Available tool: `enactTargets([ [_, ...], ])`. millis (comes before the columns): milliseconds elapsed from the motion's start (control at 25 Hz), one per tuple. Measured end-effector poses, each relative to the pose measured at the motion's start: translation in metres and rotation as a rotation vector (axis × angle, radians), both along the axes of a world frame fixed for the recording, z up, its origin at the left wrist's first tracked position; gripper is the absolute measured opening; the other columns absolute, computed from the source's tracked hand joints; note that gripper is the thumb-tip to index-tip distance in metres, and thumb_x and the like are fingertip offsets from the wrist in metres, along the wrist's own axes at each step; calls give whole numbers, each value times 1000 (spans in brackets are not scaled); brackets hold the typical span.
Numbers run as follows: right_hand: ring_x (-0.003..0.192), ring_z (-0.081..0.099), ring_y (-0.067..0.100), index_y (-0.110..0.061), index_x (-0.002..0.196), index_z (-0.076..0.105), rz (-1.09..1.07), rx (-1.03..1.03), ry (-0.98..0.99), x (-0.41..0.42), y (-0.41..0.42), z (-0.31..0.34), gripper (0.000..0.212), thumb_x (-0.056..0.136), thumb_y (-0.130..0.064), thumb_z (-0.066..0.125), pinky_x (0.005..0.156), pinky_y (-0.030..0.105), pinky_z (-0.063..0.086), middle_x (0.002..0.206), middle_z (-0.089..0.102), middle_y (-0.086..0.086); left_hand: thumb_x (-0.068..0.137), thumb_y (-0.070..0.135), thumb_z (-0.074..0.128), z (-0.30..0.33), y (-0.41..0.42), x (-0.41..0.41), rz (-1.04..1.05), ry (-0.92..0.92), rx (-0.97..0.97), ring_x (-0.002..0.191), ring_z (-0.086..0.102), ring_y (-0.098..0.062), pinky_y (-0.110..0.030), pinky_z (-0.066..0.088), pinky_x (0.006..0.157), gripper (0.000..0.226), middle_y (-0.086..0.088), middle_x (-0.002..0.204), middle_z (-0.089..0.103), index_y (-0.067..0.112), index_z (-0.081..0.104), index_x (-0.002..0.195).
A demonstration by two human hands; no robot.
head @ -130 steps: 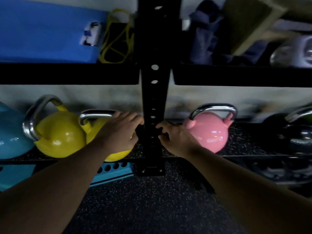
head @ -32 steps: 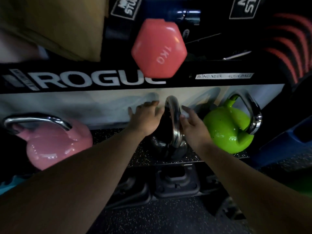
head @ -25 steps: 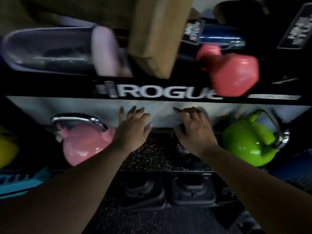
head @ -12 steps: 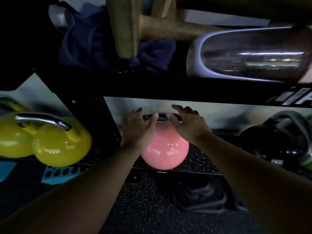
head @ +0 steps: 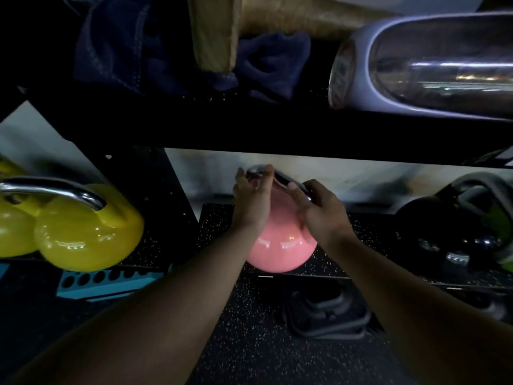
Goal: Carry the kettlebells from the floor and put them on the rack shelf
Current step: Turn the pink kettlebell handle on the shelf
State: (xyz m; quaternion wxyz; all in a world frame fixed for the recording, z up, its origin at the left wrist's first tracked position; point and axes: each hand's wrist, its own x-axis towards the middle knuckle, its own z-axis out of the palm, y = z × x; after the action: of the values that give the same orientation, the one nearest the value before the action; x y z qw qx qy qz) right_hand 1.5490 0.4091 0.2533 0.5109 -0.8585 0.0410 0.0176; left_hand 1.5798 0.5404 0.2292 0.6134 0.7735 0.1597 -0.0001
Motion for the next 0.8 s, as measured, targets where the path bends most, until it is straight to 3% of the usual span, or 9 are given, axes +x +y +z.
enactTargets([
  [120, 67, 64, 28, -24, 106, 71, -50, 274, 81, 5, -2, 7, 28, 98, -42, 51, 59, 34, 48, 78, 70, 12, 94, 61, 37, -3, -14, -5, 22, -32, -23, 138, 35, -31, -32, 31, 99, 77, -14, 161, 17, 23, 9, 155],
  [280, 67, 61, 25, -29, 126, 64, -103, 385, 63, -12, 19, -5, 34, 104, -36, 39, 62, 37, 49, 79, 67, 17, 99, 54, 30, -1, 2, 17, -156, -31, -60, 141, 32, -26, -32, 27, 109, 69, -11, 159, 27, 22, 7, 155],
  [400, 85, 68, 23, -32, 127, 62, -91, 414, 63, -14, 20, -3, 32, 104, -36, 40, 79, 42, 55, 97, 73, 10, 98, 56, 30, -6, 2, 14, -181, -67, -15, 117, 46, 8, -3, 32, 88, 66, 5, 138, 48, 21, 18, 153],
  [440, 91, 68, 19, -32, 127, 61, -83, 419, 67, -13, 20, -4, 33, 104, -37, 38, 82, 39, 55, 104, 72, 8, 97, 58, 30, -7, 1, 12, -175, -87, -26, 106, 50, 12, -3, 37, 81, 65, 9, 128, 53, 21, 25, 150],
  [520, 77, 66, 10, -30, 128, 60, -89, 439, 58, -14, 25, -9, 36, 104, -39, 35, 69, 27, 54, 97, 71, 8, 92, 65, 28, -7, -2, 17, -171, -84, -43, 109, 57, -5, -25, 45, 93, 67, 3, 128, 57, 22, 38, 143],
  [600, 63, 60, -6, -32, 135, 54, -110, 470, 70, -17, 39, -13, 40, 104, -43, 32, 57, 12, 50, 96, 67, 2, 89, 65, 28, -5, 1, 27, -196, -59, -90, 118, 57, -21, -40, 40, 105, 67, -7, 131, 60, 22, 48, 137],
  [720, 83, 57, -21, -38, 145, 42, -150, 537, 86, -15, 56, -18, 44, 104, -46, 30, 57, 1, 44, 124, 59, -9, 84, 68, 31, -3, 4, 37, -264, 25, -165, 119, 56, -23, -43, 37, 109, 72, -8, 130, 61, 20, 53, 133],
  [800, 106, 53, -11, -39, 145, 41, -177, 544, 79, -13, 61, -19, 44, 104, -46, 29, 64, -2, 42, 139, 54, -8, 82, 69, 30, -5, 4, 39, -277, 9, -148, 114, 58, -20, -37, 39, 104, 68, -2, 121, 61, 23, 55, 127],
])
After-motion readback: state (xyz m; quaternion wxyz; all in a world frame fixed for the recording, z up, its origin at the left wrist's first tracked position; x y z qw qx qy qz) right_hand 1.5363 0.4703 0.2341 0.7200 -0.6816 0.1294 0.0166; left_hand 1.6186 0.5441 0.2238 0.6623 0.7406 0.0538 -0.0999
